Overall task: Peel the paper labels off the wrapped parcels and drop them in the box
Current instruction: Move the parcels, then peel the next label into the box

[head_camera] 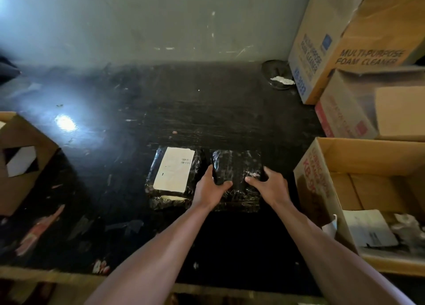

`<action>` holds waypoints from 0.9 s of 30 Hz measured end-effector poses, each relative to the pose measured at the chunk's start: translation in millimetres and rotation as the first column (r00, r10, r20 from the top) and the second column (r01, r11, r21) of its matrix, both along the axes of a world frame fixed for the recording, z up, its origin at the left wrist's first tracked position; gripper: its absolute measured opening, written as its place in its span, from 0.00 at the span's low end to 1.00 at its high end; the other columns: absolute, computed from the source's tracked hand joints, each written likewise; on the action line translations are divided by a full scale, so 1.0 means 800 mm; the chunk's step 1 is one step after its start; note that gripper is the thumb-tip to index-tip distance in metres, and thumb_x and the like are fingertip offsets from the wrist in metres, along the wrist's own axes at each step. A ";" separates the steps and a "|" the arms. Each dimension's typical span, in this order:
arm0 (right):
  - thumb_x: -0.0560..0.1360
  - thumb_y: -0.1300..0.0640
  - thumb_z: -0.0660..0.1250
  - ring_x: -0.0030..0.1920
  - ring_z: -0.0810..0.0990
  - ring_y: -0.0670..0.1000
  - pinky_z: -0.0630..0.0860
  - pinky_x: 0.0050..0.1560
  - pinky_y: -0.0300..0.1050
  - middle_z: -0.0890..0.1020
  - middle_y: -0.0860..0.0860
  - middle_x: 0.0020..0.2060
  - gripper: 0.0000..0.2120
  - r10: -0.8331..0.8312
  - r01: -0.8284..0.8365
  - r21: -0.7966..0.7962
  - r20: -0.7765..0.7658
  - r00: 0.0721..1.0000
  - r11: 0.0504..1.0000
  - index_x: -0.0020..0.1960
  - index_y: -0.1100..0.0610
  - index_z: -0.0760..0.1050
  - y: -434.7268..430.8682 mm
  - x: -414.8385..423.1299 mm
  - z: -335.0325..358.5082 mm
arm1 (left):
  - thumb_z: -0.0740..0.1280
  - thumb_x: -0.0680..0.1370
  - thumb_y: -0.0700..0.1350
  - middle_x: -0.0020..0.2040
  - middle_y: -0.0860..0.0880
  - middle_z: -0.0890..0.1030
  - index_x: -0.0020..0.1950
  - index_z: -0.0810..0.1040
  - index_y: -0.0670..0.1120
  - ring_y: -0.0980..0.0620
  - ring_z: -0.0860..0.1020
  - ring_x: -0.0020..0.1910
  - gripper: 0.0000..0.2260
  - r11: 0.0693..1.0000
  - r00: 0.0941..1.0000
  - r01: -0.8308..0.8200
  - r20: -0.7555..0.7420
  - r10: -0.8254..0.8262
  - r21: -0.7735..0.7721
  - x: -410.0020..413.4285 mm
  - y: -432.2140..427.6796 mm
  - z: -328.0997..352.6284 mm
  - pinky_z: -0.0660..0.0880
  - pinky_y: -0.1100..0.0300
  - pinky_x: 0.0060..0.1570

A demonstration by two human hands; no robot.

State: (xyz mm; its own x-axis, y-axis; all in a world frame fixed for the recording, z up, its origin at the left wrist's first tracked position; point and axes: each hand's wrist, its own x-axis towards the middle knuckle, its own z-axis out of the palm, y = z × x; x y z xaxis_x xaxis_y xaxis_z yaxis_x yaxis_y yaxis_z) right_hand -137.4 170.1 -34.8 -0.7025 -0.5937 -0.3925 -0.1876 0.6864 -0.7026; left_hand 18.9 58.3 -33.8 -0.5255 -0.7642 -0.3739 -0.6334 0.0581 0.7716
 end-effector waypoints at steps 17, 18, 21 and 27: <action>0.72 0.48 0.76 0.61 0.77 0.50 0.72 0.55 0.38 0.80 0.54 0.63 0.35 -0.050 0.047 -0.047 -0.055 0.997 0.998 0.72 0.62 0.70 0.162 0.187 -0.003 | 0.74 0.74 0.53 0.54 0.62 0.76 0.73 0.68 0.51 0.72 0.73 0.44 0.29 0.987 0.982 0.141 -0.111 -0.150 -0.081 0.185 0.134 -0.021 0.68 0.81 0.43; 0.72 0.46 0.76 0.64 0.77 0.51 0.72 0.59 0.40 0.79 0.55 0.65 0.37 -0.053 0.052 -0.038 -0.037 0.998 0.998 0.73 0.62 0.69 0.167 0.194 -0.008 | 0.74 0.74 0.52 0.55 0.61 0.77 0.73 0.68 0.51 0.73 0.73 0.44 0.29 0.987 0.983 0.145 -0.106 -0.152 -0.072 0.192 0.139 -0.027 0.66 0.82 0.42; 0.70 0.43 0.76 0.71 0.71 0.55 0.69 0.68 0.47 0.74 0.56 0.71 0.43 -0.068 0.068 -0.017 0.004 0.998 0.998 0.77 0.60 0.64 0.177 0.204 -0.028 | 0.74 0.74 0.52 0.60 0.56 0.79 0.73 0.67 0.49 0.62 0.78 0.55 0.30 0.987 0.984 0.158 -0.082 -0.161 -0.042 0.204 0.151 -0.037 0.67 0.79 0.47; 0.72 0.47 0.75 0.72 0.70 0.57 0.68 0.69 0.47 0.73 0.57 0.72 0.41 -0.059 0.059 0.003 0.019 0.998 0.998 0.78 0.61 0.62 0.167 0.197 -0.048 | 0.74 0.75 0.50 0.63 0.51 0.79 0.74 0.66 0.47 0.51 0.78 0.61 0.31 0.989 0.988 0.148 -0.036 -0.147 0.010 0.193 0.148 -0.049 0.71 0.65 0.55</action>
State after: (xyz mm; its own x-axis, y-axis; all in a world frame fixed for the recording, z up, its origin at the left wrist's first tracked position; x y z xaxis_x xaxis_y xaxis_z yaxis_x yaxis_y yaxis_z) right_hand 20.1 303.3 -73.4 -0.7285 -0.5507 -0.4075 -0.1335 0.6976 -0.7040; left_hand 173.1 176.4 -73.0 -0.6451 -0.6729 -0.3619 -0.5911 0.1393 0.7945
